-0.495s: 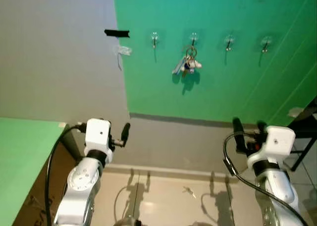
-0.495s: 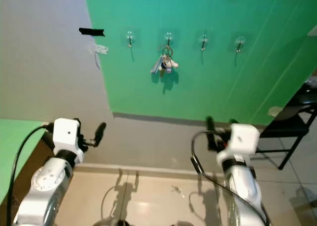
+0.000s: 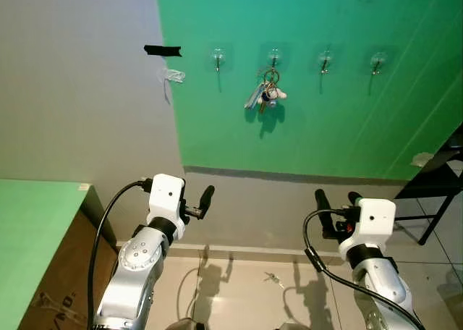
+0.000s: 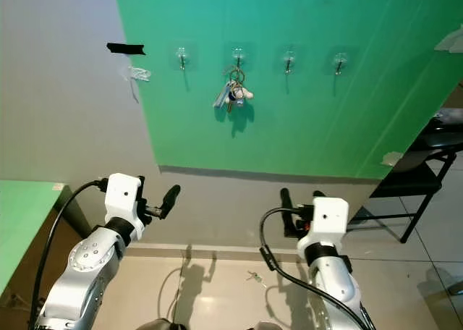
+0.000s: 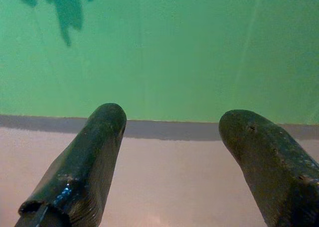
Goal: Hang keys on a hook
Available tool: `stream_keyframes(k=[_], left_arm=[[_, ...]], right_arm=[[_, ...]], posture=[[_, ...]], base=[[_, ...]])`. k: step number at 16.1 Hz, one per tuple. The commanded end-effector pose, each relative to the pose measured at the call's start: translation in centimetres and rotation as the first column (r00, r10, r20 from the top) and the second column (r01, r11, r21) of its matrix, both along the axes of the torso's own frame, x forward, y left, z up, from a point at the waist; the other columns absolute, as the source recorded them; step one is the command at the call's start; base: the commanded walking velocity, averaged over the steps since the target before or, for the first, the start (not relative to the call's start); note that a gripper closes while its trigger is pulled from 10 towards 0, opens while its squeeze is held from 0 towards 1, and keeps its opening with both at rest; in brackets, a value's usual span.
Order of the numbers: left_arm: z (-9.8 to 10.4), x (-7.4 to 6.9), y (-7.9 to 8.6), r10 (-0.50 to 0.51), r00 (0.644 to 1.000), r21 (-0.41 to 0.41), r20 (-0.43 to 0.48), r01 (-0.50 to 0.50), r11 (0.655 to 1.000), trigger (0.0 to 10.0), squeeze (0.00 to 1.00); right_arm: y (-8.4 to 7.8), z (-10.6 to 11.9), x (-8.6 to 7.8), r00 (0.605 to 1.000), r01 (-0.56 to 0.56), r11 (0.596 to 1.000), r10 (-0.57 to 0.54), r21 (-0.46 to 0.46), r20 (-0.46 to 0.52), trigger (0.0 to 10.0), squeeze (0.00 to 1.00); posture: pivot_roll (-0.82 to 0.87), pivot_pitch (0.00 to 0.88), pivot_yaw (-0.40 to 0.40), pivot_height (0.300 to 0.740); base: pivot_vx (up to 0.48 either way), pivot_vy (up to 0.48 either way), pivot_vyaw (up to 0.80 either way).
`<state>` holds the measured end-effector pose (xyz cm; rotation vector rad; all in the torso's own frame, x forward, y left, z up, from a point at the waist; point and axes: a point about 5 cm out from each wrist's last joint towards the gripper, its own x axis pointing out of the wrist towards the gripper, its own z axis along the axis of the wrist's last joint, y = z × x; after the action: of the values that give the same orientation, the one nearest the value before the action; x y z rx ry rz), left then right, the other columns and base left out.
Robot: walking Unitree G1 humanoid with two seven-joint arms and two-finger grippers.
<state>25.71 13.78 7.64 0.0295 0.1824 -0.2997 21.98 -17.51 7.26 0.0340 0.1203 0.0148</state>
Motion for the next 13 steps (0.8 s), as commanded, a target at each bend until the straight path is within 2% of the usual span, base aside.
stream_keyframes(k=[1, 9, 13], left_arm=[[-0.4, -0.1, 0.2, 0.002, 1.000, -0.005, -0.022, -0.002, 1.000, 10.0, 0.00], [0.2, 0.4, 0.7, 0.007, 1.000, 0.034, -0.001, -0.007, 0.999, 10.0, 0.00], [0.8, 1.1, 0.2, -0.001, 0.999, 0.062, 0.032, -0.001, 0.998, 10.0, 0.00]], right_arm=[[0.3, 0.1, 0.3, 1.000, -0.016, 1.000, 0.016, -0.008, -0.002, 10.0, 0.00], [0.9, 0.0, 1.3, 0.998, -0.063, 0.998, 0.063, 0.026, -0.007, 10.0, 0.00], [0.6, 0.5, 1.8, 0.996, -0.085, 0.996, 0.085, 0.018, 0.004, 10.0, 0.00]], posture=[[-0.15, 0.009, 0.020, 0.722], [-0.12, 0.004, 0.014, 0.722], [-0.12, 0.001, 0.021, 0.722]], base=[[0.000, 0.454, 0.00], [0.000, 0.473, 0.00], [0.000, 0.000, 0.72]])
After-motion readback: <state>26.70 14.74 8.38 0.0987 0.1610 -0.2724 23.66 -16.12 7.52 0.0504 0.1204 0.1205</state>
